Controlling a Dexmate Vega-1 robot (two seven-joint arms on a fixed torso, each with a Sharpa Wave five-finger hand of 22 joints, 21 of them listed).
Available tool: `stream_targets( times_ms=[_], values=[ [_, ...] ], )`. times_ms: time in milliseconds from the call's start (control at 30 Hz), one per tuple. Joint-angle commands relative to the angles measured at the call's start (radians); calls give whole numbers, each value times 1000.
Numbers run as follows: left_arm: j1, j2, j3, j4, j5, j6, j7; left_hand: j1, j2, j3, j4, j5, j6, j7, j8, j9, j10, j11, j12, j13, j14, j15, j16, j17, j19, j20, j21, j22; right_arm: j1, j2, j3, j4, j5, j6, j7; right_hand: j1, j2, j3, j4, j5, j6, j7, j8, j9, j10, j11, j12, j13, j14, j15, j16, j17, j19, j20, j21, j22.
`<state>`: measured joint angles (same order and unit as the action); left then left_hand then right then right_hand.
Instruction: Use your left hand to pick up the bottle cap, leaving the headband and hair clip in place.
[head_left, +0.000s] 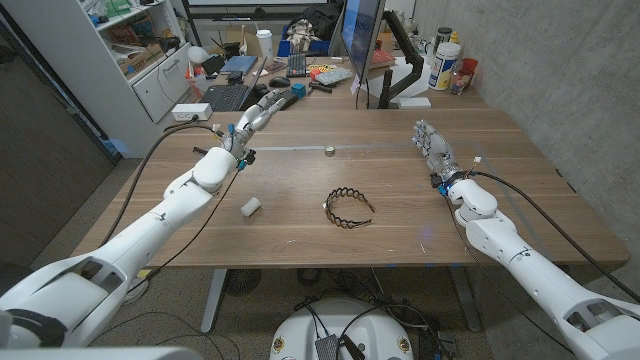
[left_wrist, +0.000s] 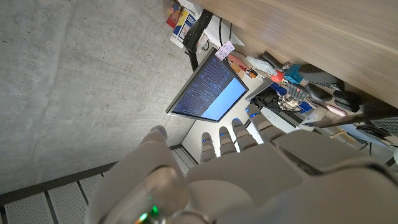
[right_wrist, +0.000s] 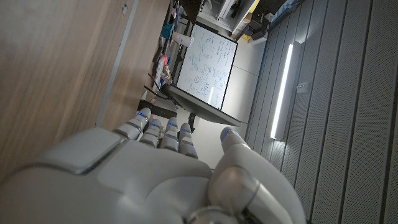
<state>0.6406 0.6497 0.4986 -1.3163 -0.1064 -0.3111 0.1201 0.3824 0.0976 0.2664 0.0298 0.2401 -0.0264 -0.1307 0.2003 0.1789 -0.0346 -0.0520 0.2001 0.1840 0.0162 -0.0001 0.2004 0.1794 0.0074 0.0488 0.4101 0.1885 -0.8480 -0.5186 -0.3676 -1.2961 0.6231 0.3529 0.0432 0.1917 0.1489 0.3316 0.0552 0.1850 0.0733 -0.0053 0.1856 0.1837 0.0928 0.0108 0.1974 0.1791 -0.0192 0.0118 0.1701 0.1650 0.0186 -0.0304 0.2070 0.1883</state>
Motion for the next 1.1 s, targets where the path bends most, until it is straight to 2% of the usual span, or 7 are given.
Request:
stream_targets(
  times_ms=[33, 300, 567, 1100],
  values=[
    [-63, 29, 25, -19, 96, 40, -8, 17, -3, 1, -12, -3, 9, 0, 5, 6, 13, -2, 5, 3, 33, -5, 12, 6, 10, 3, 6, 5, -8, -15, -1, -19, -21, 22, 6, 5, 0, 2, -3, 1, 10, 3, 5, 2, 7, 2, 6, 2, -7, -2, 7, 4, 0, -45, 6, 5],
    [-117, 34, 44, -20, 141, 61, -31, 24, -6, 2, -18, -5, 12, -1, 5, 6, 14, -8, 5, 3, 32, -8, 9, 7, 8, 6, 4, 6, -19, -28, 2, -41, -37, 43, 3, 5, 0, 1, -4, 1, 11, 7, 5, 2, 8, 5, 6, 2, -6, 0, 7, 4, 0, -44, 6, 5],
    [-175, 29, 70, 0, 181, 74, -58, 36, -7, 5, -27, -9, 21, -1, 7, 7, 42, -5, 14, 5, 82, -21, 24, 14, 17, -1, 8, 8, -30, -36, 5, -65, -50, 69, 6, 6, 0, 1, -4, 1, 11, 7, 5, 1, 8, 6, 7, 1, -6, 0, 7, 3, 0, -43, 6, 5],
    [-289, 38, 120, 30, 271, 65, -128, 54, -11, 8, -41, -11, 47, -16, 14, 7, 57, -11, 16, 7, 70, -21, 15, 19, 11, 4, 6, 10, -32, -47, 1, -85, -88, 86, -6, 7, 0, 1, -6, 1, 12, 8, 5, 1, 7, 6, 6, 1, -7, 1, 7, 3, -1, -43, 7, 5]
  ],
)
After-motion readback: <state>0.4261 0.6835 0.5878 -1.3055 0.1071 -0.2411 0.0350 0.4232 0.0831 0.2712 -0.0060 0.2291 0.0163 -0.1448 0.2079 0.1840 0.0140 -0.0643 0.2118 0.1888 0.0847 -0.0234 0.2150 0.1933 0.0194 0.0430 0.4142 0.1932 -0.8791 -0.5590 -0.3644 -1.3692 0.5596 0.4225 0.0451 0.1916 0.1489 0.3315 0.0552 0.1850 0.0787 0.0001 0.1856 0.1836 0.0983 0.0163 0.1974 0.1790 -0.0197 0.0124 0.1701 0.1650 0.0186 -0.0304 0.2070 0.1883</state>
